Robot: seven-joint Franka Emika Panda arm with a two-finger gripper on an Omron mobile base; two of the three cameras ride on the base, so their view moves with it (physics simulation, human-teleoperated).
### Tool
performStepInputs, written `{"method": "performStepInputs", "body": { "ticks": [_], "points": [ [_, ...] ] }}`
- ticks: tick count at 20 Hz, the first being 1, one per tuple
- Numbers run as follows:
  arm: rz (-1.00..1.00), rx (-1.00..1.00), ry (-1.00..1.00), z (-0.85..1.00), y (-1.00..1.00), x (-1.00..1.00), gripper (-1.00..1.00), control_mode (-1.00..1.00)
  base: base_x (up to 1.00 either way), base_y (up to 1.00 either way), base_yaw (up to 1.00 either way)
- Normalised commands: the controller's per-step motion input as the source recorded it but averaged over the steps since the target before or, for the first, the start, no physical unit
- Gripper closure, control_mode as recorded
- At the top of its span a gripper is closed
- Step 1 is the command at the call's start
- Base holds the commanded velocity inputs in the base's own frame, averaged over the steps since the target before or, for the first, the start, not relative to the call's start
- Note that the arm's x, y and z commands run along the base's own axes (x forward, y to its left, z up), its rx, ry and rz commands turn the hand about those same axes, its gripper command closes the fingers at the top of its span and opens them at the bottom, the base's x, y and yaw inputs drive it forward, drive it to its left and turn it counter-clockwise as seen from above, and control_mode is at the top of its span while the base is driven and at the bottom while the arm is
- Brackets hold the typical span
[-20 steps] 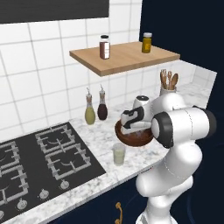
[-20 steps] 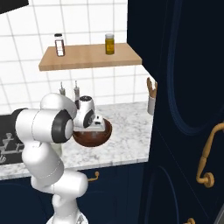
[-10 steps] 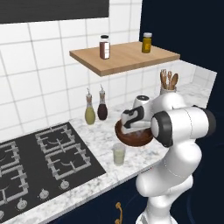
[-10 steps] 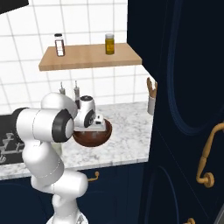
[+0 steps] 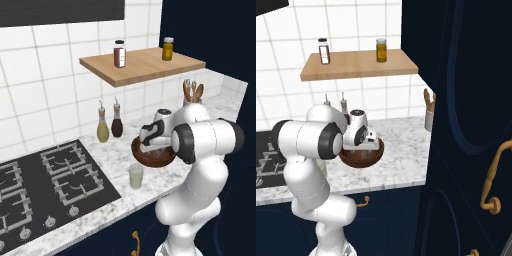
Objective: Grab a lemon wedge from the fridge and one ice cube from the ice bowl, and put them in the glass of lemonade.
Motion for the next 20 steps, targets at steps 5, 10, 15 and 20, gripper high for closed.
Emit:
{"method": "performStepInputs", "body": {
  "ticks": [5, 10, 15, 20],
  "points": [
    [0.00, 0.03, -0.05, -0.43, 0.00, -0.02, -1.00, -1.00, 0.00, 0.00, 0.00],
    [0.00, 0.00, -0.01, -0.17, 0.00, 0.00, -1.00, -1.00, 0.00, 0.00, 0.00],
    [0.00, 0.00, 0.00, -0.01, 0.00, -0.13, -1.00, -1.00, 0.00, 0.00, 0.00],
    [0.00, 0.00, 0.04, -0.01, 0.00, -0.03, -1.00, -1.00, 0.00, 0.00, 0.00]
  ]
}}
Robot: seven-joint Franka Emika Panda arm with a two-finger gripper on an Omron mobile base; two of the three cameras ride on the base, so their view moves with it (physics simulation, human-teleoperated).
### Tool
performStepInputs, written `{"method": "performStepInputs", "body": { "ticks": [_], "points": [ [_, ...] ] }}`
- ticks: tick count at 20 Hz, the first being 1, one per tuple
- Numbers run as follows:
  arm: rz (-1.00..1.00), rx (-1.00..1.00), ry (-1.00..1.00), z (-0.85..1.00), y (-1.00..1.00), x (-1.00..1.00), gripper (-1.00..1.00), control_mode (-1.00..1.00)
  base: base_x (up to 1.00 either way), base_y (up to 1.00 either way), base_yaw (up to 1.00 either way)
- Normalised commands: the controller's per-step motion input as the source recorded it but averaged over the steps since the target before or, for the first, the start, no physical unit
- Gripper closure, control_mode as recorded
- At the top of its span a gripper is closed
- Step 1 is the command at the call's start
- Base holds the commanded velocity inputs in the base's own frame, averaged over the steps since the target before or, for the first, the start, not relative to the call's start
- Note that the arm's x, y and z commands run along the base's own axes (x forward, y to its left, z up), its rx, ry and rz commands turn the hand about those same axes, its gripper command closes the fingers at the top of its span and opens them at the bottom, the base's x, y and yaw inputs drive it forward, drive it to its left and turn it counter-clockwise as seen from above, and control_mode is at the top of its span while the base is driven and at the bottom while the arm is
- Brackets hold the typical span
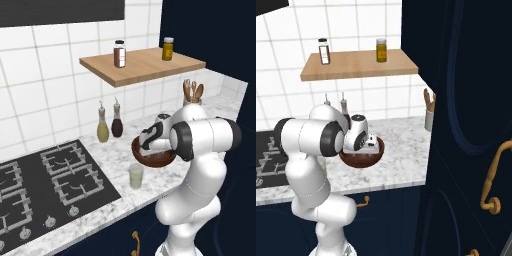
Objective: Grab a lemon wedge from the fridge and one ice cube from the ice bowl, and put them in the glass of lemonade.
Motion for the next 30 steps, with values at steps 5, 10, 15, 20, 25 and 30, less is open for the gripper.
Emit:
{"method": "performStepInputs", "body": {
  "ticks": [5, 10, 15, 20, 25, 30],
  "points": [
    [0.00, 0.00, 0.02, -0.03, 0.00, 0.00, -1.00, -1.00, 0.00, 0.00, 0.00],
    [0.00, 0.00, 0.00, 0.00, 0.00, 0.00, 1.00, -1.00, 0.00, 0.00, 0.00],
    [0.00, 0.00, 0.01, 0.00, 0.00, 0.00, 1.00, -1.00, 0.00, 0.00, 0.00],
    [0.08, 0.00, 0.02, 0.20, -0.03, 0.01, 1.00, -1.00, 0.00, 0.00, 0.00],
    [0.02, 0.08, -0.03, 0.55, -0.10, -0.44, 1.00, -1.00, 0.00, 0.00, 0.00],
    [0.00, 0.11, -0.13, 0.72, 0.01, -0.65, 1.00, -1.00, 0.00, 0.00, 0.00]
  ]
}}
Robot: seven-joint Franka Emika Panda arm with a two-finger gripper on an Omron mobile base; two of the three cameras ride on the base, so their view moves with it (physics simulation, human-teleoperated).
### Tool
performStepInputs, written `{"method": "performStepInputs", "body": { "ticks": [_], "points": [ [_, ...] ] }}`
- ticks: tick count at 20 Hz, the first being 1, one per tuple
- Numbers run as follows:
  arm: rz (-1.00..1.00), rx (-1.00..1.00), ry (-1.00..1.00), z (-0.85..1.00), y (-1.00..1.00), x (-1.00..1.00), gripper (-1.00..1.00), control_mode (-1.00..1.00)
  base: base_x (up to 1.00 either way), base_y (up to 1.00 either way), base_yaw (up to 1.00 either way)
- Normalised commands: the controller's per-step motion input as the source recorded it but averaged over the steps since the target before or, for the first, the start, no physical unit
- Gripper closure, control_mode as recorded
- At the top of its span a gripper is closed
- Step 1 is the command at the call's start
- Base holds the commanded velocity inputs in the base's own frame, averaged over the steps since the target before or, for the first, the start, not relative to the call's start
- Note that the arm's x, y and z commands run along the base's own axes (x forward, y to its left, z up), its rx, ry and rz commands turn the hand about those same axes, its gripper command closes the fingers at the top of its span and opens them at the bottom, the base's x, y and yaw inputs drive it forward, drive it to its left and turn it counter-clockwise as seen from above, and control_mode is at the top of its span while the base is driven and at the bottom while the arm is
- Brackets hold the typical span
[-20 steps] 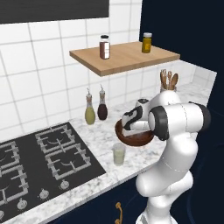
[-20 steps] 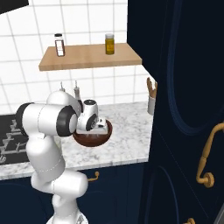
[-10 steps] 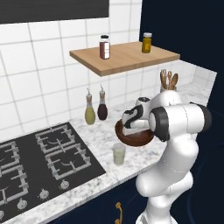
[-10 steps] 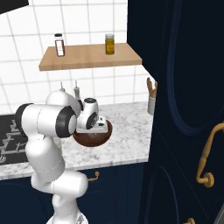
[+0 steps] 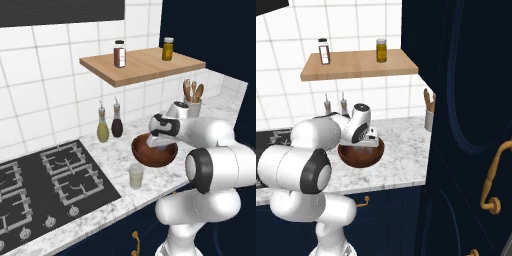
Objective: Grab a lemon wedge from the fridge and one ice cube from the ice bowl, and put them in the glass of lemonade.
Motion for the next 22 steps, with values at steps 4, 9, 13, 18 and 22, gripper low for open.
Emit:
{"method": "performStepInputs", "body": {
  "ticks": [4, 9, 13, 18, 22],
  "points": [
    [0.02, 0.02, -0.13, 0.80, 0.54, -0.51, 1.00, -1.00, 0.00, 0.00, 0.00],
    [0.17, 0.00, 0.08, 0.33, 0.74, -0.62, 1.00, -1.00, 0.00, 0.00, 0.00],
    [0.17, -0.04, 0.11, 0.00, 0.57, -0.58, 1.00, -1.00, 0.00, 0.00, 0.00],
    [0.06, -0.17, 0.09, 0.00, 0.68, -0.15, 1.00, -1.00, 0.00, 0.00, 0.00],
    [0.00, -0.03, 0.00, 0.00, 0.31, 0.00, 1.00, -1.00, 0.00, 0.00, 0.00]
  ]
}}
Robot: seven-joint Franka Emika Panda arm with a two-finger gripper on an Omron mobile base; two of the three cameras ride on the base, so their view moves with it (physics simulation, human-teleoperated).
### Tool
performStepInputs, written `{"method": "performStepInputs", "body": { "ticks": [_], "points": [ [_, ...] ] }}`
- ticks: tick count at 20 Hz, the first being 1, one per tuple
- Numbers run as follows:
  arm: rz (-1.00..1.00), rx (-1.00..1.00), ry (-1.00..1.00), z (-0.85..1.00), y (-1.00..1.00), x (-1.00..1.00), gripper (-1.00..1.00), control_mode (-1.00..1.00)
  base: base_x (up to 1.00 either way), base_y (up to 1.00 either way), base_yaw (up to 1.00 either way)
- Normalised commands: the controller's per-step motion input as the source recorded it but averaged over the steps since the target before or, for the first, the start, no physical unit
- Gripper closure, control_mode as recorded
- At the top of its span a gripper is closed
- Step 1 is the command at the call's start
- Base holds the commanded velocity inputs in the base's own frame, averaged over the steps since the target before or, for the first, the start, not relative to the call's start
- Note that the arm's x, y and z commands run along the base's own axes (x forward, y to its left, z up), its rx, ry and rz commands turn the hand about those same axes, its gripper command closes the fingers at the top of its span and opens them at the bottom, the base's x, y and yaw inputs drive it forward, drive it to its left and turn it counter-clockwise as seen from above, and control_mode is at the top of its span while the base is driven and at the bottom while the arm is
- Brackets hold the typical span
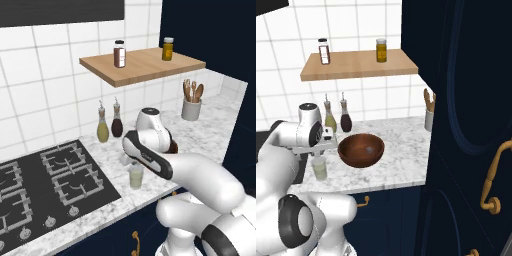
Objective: Grab a lemon wedge from the fridge and one ice cube from the ice bowl, and put them in the glass of lemonade.
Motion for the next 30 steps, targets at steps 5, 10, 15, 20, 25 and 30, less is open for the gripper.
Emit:
{"method": "performStepInputs", "body": {
  "ticks": [5, 10, 15, 20, 25, 30],
  "points": [
    [0.00, -0.02, 0.00, 0.00, 0.11, 0.00, 1.00, -1.00, 0.00, 0.00, 0.00],
    [0.00, -0.01, 0.00, 0.00, 0.03, 0.00, 1.00, -1.00, 0.00, 0.00, 0.00],
    [0.00, 0.00, 0.00, -0.16, -0.13, -0.09, 1.00, -1.00, 0.00, 0.00, 0.00],
    [0.00, 0.00, 0.00, -0.09, -0.11, -0.34, 1.00, -1.00, 0.00, 0.00, 0.00],
    [0.00, 0.00, 0.00, 0.00, 0.00, 0.02, 1.00, -1.00, 0.00, 0.00, 0.00],
    [0.00, 0.00, 0.00, 0.00, -0.02, 0.12, 1.00, -1.00, 0.00, 0.00, 0.00]
  ]
}}
